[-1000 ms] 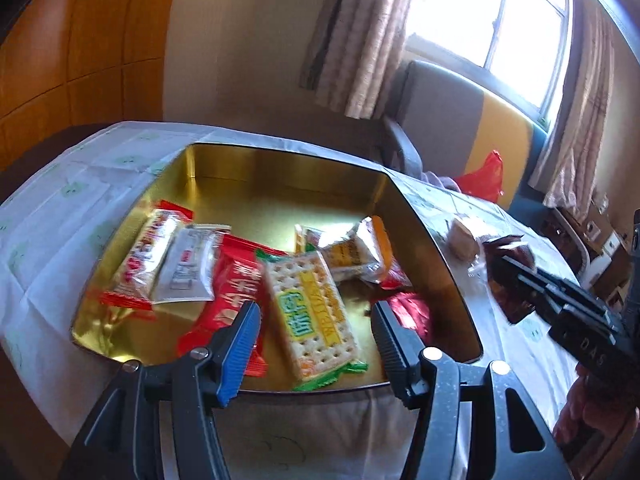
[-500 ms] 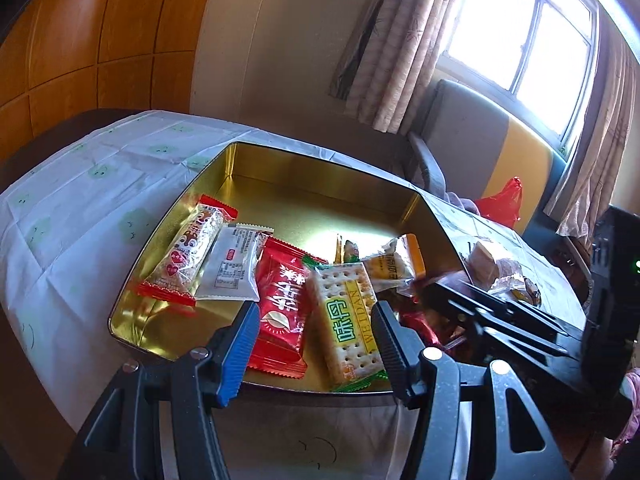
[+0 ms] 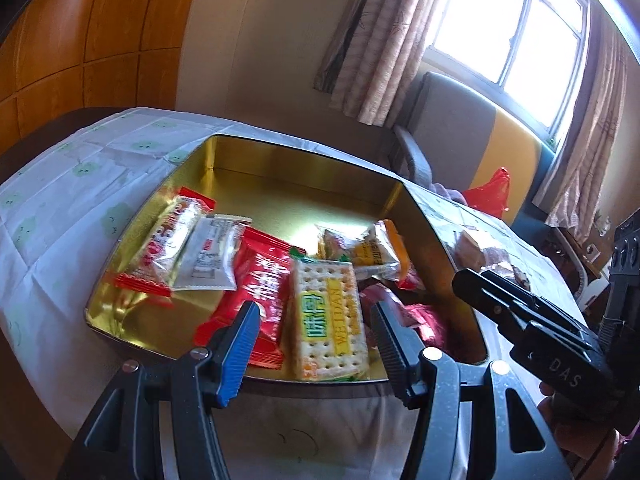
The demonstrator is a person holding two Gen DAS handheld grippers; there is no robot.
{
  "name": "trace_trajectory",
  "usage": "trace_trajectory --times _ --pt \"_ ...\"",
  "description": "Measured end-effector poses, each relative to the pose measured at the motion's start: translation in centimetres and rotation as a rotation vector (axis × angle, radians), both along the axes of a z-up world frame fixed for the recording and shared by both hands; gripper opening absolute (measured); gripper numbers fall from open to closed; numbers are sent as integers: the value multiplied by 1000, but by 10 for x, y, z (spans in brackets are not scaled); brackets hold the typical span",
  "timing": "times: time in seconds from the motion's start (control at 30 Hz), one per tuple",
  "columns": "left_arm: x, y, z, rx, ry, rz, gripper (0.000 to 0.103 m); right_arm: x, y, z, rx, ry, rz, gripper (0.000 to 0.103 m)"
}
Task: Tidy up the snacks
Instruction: 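Lower the brown snack into the tin box and open the right gripper, then move both open grippers back toward the bread bun and sesame packet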
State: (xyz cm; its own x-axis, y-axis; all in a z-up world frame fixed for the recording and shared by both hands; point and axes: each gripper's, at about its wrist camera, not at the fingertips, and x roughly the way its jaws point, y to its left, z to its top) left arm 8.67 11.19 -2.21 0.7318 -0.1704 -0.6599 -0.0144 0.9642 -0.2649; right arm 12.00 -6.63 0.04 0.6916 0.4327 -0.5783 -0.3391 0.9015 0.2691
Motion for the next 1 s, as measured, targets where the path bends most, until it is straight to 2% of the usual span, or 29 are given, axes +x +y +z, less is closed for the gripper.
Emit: trace_trajectory --times 0.27,0.57,0.77,0.9,1.0 --pt "-4 -15 1 4 -18 -54 59 -12 -30 -1 -10 -4 -50 55" --pt "-12 -29 7 -10 -58 -103 59 -17 -73 -15 -36 59 -147 56" --pt "-16 -43 8 -1 -65 -145 59 -23 -99 -27 -75 83 -194 63" --pt "-19 -55 7 11 -58 -176 59 -26 -118 -35 -93 100 -234 75" --pt "-22 -64 6 15 -51 -198 59 -26 -131 -39 -90 116 -259 78"
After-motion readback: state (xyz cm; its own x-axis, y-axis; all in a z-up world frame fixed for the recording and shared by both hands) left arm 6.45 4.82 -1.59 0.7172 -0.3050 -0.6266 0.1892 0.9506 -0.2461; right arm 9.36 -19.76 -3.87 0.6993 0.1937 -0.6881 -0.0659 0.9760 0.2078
